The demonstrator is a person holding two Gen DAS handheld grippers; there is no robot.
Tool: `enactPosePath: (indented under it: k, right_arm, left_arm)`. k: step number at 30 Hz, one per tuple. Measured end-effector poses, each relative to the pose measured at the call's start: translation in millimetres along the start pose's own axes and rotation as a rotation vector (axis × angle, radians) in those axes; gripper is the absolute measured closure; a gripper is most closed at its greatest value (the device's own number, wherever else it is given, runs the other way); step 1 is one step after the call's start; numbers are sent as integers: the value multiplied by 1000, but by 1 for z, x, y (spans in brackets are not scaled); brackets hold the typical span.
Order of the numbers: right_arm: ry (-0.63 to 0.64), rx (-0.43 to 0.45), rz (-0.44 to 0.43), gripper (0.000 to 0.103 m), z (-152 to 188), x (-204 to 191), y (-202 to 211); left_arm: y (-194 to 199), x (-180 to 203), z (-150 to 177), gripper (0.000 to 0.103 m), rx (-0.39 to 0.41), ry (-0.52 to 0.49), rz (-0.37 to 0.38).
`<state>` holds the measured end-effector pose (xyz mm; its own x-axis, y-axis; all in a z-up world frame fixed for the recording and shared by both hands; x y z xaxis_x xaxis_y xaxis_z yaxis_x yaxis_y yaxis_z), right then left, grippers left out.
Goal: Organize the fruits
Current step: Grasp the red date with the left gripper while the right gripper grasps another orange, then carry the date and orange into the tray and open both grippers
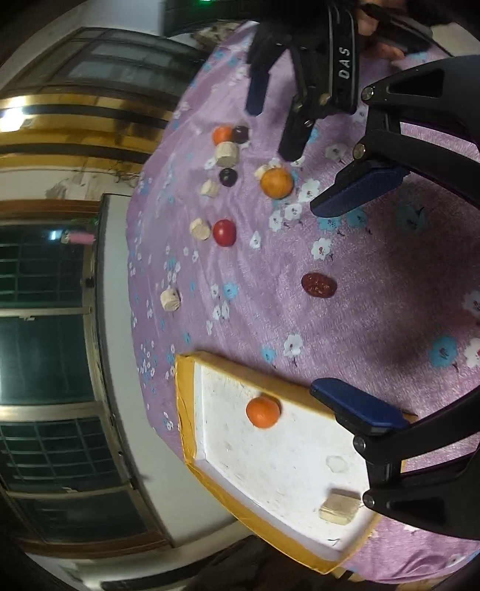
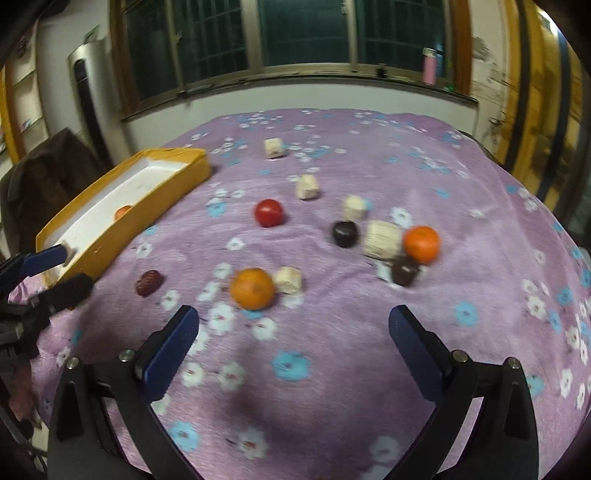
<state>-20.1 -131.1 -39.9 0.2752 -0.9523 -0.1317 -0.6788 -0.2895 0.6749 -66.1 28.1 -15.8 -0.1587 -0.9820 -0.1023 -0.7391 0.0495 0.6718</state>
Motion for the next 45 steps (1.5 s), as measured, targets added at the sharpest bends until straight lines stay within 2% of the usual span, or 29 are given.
enactPosePath:
  k: [2,4,8,11,13,20,23,25,26,28,38,41,45]
  right_arm:
    - [12,-17,-11,11,-4,-7,-6]
    - [12,-42,-19,23,-3,-11,-11]
    - [-8,-105,-27,27,0,-15,-27]
    - [-17,-120,-31,32,0,-18,-33]
    - [-25,-135,-29,40,-2,-21,-39]
    - [-48,-169,0,49,-9,-24,-54]
    - [-54,-169,28,58,-13,-23,-59]
    - [-48,-168,45,69,-16,-22,-61]
    - [-48,-168,49,69,-17,-21,-61]
    - [-51,-167,41,69,-16,-19,-59]
    - [-79,-99,0,69,-10,-7,-35]
    - [-92,-91,-29,69,-10,-4,-34]
    - [-87,-83,-43,69,-10,-4,-32]
  left_arm:
    - [-5,0,1,15,-17,3,10]
    - [-9,-1,2,15,-29,11,15]
    - [-14,-2,0,19,-38,11,16]
    - [-19,1,-2,22,-49,7,14]
    - [-22,1,-2,23,-54,9,18]
    - [-32,5,-3,26,-78,3,22]
    - [-37,6,-3,28,-87,2,23]
    - [-42,6,-3,33,-100,4,28]
    - [-45,6,-2,35,-120,6,33]
    - [-51,4,-2,49,-148,15,44]
    - [-63,3,-3,68,-195,30,20]
    - [-63,3,-3,82,-194,27,21]
    - [-62,4,-4,84,-193,19,12]
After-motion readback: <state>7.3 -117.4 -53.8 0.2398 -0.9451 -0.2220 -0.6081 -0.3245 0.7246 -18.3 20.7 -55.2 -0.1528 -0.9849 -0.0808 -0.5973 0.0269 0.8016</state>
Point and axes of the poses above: each gripper's, at about its wrist camera, not at the fingertips, and y roughly against the way its jaws point, x to its right, z to its underside, the point moved 1 cm from there along -y, roughly the way its jaws point, and after that the axes turned 5 degrees about -y, right-handed, at the moved point
